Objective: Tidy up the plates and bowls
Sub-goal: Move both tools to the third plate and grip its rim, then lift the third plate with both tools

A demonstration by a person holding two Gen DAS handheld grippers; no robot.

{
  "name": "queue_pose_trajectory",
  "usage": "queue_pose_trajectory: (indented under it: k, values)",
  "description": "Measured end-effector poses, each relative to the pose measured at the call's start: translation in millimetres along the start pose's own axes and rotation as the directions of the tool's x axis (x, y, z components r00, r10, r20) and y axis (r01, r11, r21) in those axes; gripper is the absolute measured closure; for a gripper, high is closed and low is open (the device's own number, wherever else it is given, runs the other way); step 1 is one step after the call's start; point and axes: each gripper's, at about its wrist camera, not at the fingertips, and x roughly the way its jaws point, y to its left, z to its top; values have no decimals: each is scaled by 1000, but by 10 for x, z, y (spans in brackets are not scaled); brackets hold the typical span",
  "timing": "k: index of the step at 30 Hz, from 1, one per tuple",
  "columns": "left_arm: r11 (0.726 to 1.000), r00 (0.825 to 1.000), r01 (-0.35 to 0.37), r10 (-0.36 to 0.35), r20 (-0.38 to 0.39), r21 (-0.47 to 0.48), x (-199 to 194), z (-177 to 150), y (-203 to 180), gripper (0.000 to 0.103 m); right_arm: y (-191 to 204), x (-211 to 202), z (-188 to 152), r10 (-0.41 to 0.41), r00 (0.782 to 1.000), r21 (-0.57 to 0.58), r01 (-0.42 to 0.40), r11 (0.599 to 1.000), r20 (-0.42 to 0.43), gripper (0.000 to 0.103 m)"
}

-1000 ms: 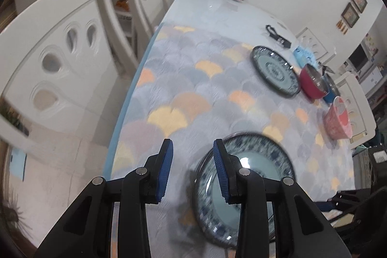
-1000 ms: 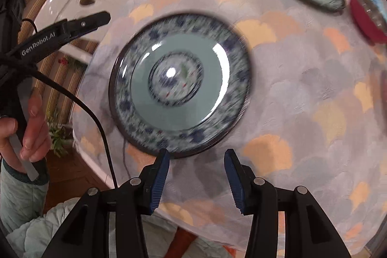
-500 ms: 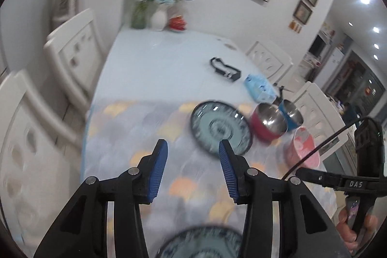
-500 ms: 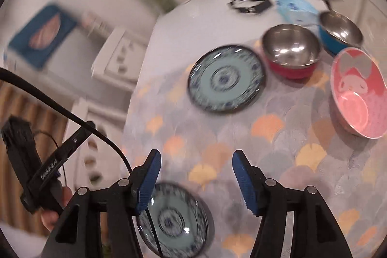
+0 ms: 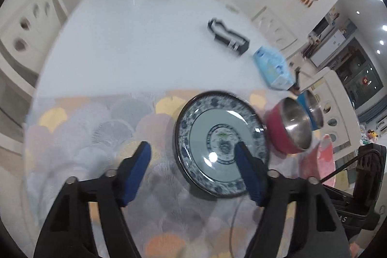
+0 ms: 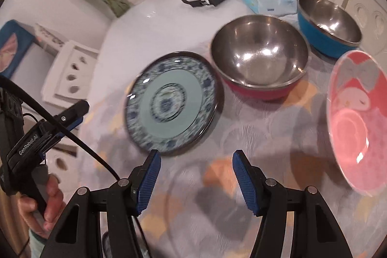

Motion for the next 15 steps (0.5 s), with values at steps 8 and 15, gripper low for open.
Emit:
queue_pose_trajectory:
  k: [8, 15]
  values:
    - [997, 996, 48, -52, -79, -58, 539, 23, 178, 64, -95, 450, 271, -12, 1000, -12, 11, 1000, -18, 47]
    - [996, 993, 81, -85, -85, -49, 668, 4, 207, 78, -156, 564, 295, -10, 1000, -12, 9, 1000, -22, 57]
